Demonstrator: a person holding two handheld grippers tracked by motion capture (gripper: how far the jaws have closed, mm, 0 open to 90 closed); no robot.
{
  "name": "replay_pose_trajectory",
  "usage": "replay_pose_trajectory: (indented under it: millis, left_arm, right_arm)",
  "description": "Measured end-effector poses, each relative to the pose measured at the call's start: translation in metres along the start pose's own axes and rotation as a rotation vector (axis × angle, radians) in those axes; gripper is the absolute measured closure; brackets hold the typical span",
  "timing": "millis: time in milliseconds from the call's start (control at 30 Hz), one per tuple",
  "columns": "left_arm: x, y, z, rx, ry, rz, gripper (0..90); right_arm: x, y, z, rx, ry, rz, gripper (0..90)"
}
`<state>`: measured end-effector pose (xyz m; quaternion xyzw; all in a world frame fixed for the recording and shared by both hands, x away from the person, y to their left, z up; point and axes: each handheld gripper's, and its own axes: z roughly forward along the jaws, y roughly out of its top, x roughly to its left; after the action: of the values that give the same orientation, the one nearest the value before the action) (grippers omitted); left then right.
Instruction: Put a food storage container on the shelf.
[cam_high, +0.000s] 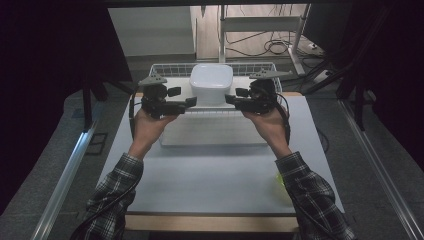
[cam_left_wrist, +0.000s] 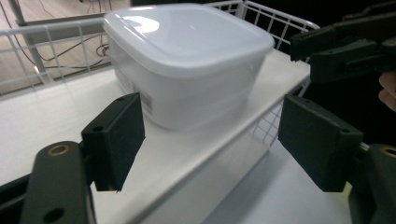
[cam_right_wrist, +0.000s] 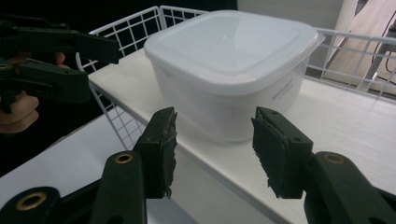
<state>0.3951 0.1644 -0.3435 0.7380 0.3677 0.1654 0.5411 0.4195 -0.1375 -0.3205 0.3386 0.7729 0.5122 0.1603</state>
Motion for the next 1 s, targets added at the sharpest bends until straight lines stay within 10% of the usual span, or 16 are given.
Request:
replay_pose_trajectory:
  millis: [533,1000]
  left_arm:
    - [-0.033,-0.053,-0.016,0.092,-0.03,0.091,6.8]
    - [-0.043,-0.097,-0.032,0.044,-0.066,0.1,3.6]
  right_arm:
    - [0.021,-0.05,-0.019,0.057,0.046,-0.069,25.3]
    - [0.023,-0.092,-0.038,0.067,0.078,-0.064,14.3]
